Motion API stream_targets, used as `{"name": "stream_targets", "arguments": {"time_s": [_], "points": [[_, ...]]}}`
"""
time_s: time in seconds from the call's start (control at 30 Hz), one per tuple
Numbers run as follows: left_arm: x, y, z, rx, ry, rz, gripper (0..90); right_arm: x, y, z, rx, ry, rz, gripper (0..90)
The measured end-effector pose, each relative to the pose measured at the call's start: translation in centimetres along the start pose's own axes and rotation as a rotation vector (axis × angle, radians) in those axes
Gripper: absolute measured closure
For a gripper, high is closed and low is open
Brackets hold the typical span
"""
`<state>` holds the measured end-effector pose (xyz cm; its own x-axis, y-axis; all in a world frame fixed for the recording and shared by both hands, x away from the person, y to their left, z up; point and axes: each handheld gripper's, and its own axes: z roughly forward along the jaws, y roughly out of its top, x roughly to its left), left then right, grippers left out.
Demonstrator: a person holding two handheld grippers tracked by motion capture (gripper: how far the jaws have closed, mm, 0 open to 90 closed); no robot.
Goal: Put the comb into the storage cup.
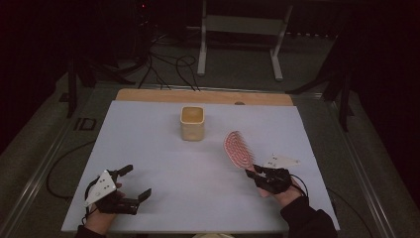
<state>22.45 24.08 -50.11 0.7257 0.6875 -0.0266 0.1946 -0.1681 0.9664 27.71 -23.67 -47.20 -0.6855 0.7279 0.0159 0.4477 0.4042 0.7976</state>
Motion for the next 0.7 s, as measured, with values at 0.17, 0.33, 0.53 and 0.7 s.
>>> {"name": "stream_targets", "arguments": {"time_s": [0.17,0.33,0.53,0.7], "points": [[0.0,0.0,0.0,-0.002,0.000,-0.002,0.3,0.6,0.3,-0.1,-0.078,-0.029,-0.002,70.3],[0.1,0.0,0.0,-0.001,-0.003,-0.003,0.2,0.9,0.6,-0.1,-0.130,-0.017,-0.004,70.3],[0.1,0.0,0.1,0.002,-0.004,-0.005,0.3,1.0,0.5,-0.3,-0.185,-0.007,0.013,70.4],[0.0,-0.1,0.1,0.007,-0.006,-0.005,0.2,1.1,0.4,-0.6,-0.216,-0.010,0.024,70.3]]}}
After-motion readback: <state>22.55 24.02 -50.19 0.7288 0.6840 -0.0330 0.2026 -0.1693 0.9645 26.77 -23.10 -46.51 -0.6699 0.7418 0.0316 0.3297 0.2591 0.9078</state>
